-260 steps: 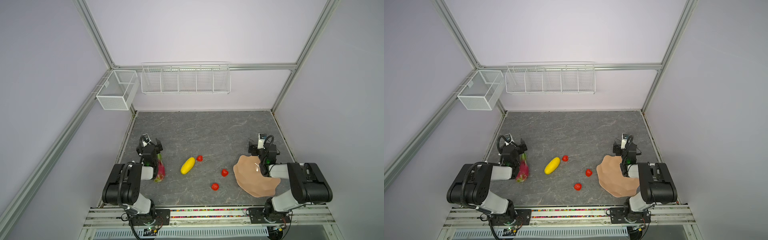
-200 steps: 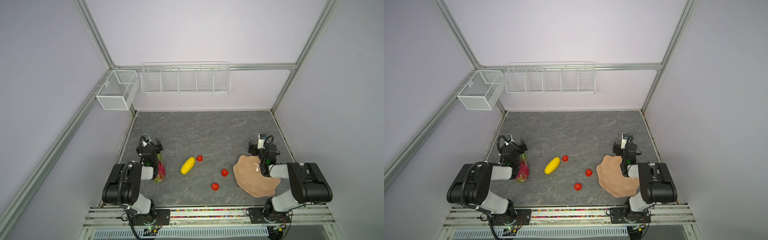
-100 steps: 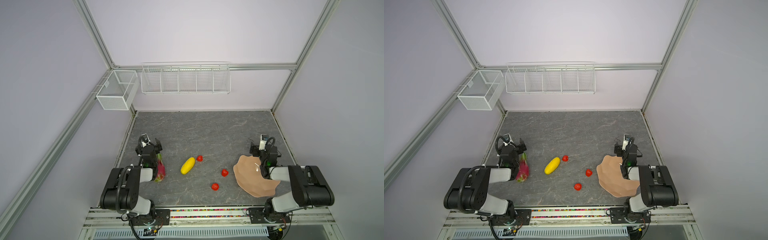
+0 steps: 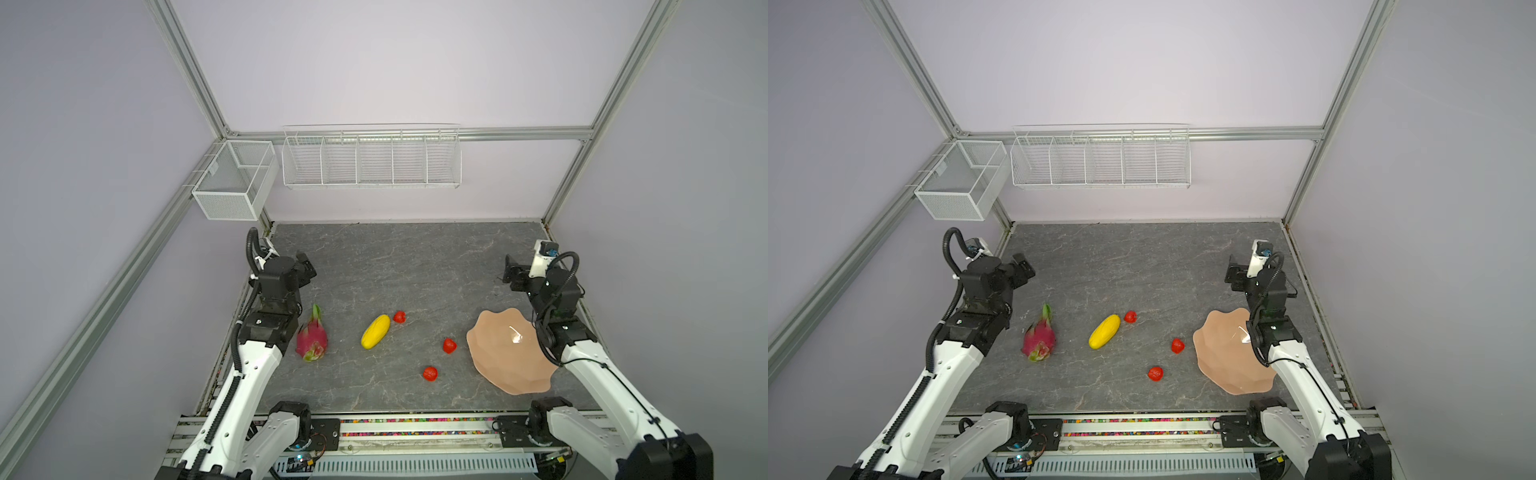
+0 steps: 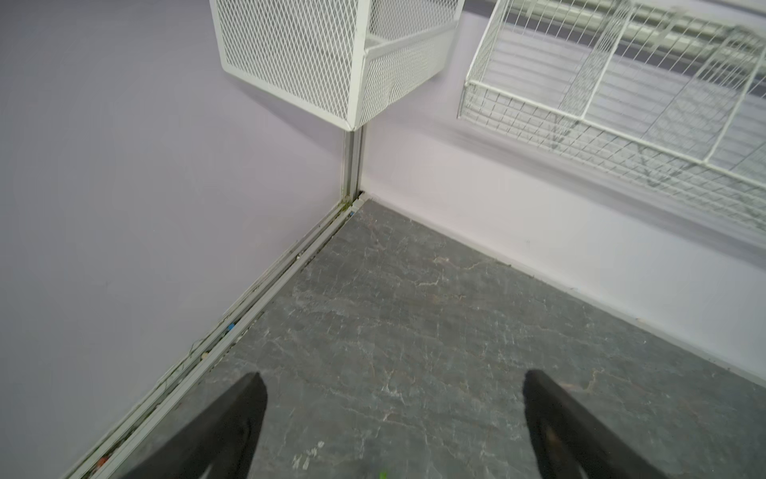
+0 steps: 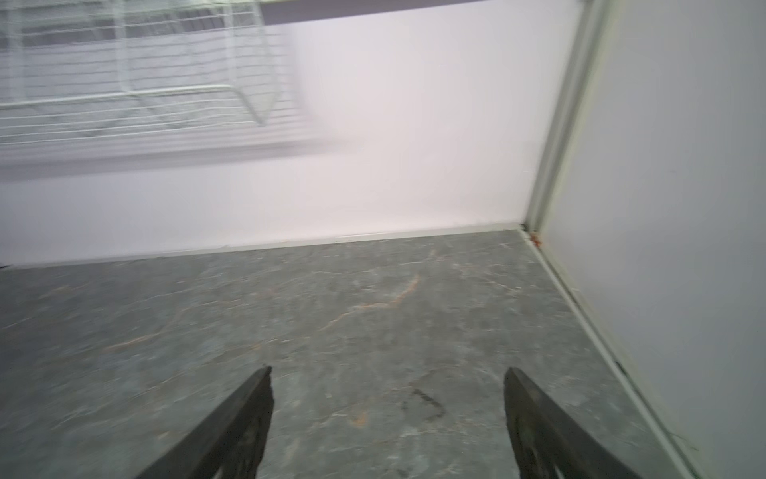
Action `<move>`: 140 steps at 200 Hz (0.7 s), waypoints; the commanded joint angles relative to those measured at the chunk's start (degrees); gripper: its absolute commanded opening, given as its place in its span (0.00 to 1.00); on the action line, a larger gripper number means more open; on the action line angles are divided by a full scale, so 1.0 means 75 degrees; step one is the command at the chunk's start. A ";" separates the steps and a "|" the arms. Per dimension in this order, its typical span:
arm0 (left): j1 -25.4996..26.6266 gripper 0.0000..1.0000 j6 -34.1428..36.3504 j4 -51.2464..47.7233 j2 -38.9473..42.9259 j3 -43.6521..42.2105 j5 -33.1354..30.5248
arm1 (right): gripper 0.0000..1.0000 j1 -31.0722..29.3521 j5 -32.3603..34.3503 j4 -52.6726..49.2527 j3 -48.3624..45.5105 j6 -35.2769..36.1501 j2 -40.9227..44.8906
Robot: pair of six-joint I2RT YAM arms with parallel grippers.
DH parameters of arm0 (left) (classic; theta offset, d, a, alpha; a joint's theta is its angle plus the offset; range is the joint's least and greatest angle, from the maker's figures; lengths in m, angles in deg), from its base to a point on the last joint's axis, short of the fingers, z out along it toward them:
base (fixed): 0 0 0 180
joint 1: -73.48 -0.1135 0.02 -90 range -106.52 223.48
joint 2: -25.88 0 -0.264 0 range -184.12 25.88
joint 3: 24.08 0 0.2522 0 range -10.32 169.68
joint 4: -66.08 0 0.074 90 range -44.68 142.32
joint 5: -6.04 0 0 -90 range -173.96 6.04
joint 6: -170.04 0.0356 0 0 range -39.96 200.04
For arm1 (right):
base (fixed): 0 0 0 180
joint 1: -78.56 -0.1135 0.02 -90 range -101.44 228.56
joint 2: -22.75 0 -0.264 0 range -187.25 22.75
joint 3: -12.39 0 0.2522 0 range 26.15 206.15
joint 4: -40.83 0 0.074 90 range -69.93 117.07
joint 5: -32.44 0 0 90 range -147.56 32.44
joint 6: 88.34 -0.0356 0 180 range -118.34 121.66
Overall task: Place and organize the fake fruits in the fruit bowl
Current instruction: 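Grasp and lift the pink dragon fruit with the left gripper while the right moves aside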
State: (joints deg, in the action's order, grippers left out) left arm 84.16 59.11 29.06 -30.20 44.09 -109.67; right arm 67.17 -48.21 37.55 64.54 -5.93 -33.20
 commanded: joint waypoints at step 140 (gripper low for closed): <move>0.0900 0.99 -0.3126 -0.4915 -0.1369 -0.0898 0.0751 | 0.88 -0.5289 -0.2654 -0.1824 0.0137 -0.1620 -0.0169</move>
State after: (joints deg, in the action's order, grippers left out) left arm 91.96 37.17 -6.46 -37.06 37.60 -103.40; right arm 27.71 -67.25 21.86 65.26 -18.04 -33.87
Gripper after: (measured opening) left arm 0.991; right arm 0.882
